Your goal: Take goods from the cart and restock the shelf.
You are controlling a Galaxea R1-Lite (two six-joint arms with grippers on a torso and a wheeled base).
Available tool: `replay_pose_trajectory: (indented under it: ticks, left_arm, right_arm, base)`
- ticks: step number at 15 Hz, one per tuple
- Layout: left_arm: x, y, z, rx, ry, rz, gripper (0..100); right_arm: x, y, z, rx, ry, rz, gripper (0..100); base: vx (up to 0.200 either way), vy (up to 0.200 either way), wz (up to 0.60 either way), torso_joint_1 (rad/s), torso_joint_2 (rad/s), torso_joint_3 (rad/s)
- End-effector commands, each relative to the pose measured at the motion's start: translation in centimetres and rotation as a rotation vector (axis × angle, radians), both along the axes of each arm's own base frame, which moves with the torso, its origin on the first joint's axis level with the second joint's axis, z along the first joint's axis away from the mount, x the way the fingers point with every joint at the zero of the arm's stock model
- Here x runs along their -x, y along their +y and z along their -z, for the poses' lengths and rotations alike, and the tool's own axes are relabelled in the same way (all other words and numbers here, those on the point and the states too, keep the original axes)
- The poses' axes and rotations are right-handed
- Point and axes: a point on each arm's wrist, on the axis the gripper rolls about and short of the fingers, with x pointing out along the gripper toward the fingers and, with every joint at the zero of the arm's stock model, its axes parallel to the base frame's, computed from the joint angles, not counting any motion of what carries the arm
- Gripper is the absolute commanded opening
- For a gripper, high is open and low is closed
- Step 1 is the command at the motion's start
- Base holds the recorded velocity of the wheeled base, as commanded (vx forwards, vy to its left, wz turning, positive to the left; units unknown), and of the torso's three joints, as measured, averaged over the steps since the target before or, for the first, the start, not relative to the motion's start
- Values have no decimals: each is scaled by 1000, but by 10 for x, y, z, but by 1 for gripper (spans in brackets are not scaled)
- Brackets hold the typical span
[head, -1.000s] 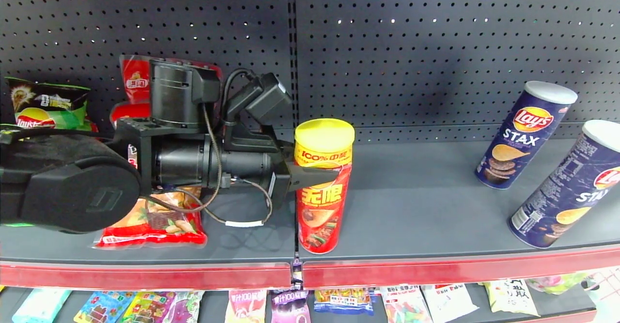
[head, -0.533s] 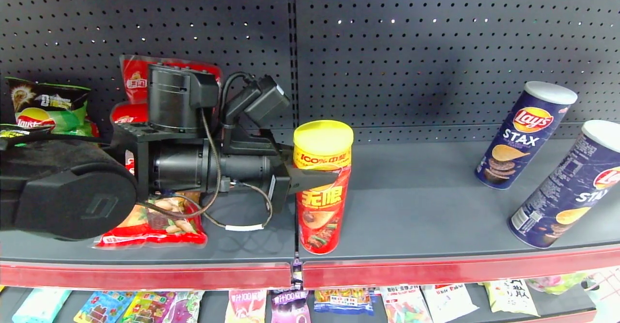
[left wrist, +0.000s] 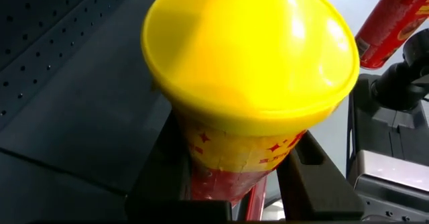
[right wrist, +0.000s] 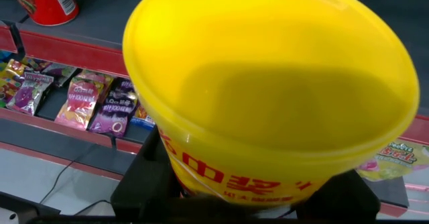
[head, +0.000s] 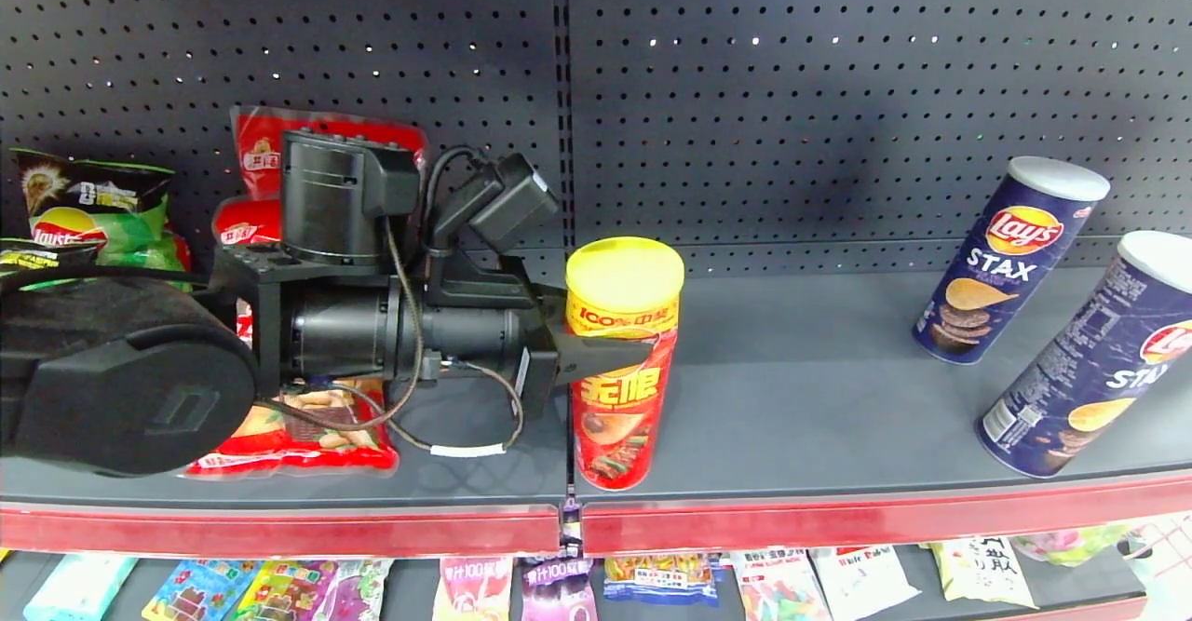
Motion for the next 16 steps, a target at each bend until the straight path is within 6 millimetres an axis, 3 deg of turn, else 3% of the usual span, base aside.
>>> replay_pose_trajectory:
  ticks: [1,6,8,12,13,15,16]
  left_arm:
    - [1,0,2,-5,6,-5,100]
    - [13,13,6,-21,23,-22,100]
    - [20,31,11,-39,32,-76,100]
    - [44,72,19,-60,52,-184,100]
    - [47,75,19,-60,50,-191,100]
    - [71,94,22,-68,38,-260,100]
    - [71,94,22,-68,38,-260,100]
  right_arm:
    - [0,0,0,0,-2,0,0]
    - [-14,2,-22,-7,26,-72,0]
    - [-42,3,-56,4,53,-153,0]
    - [-95,14,-92,51,92,-343,0]
    - [-99,16,-94,50,98,-363,0]
    - [-141,29,-104,46,74,-420,0]
    - [-141,29,-104,46,74,-420,0]
  base:
    - [0,0,0,0,0,0]
    - [0,0,0,0,0,0]
    - [0,0,0,0,0,0]
    - [0,0,0,0,0,0]
    - [0,0,0,0,0,0]
    - [0,0,0,0,0,0]
    - [0,0,0,0,0,0]
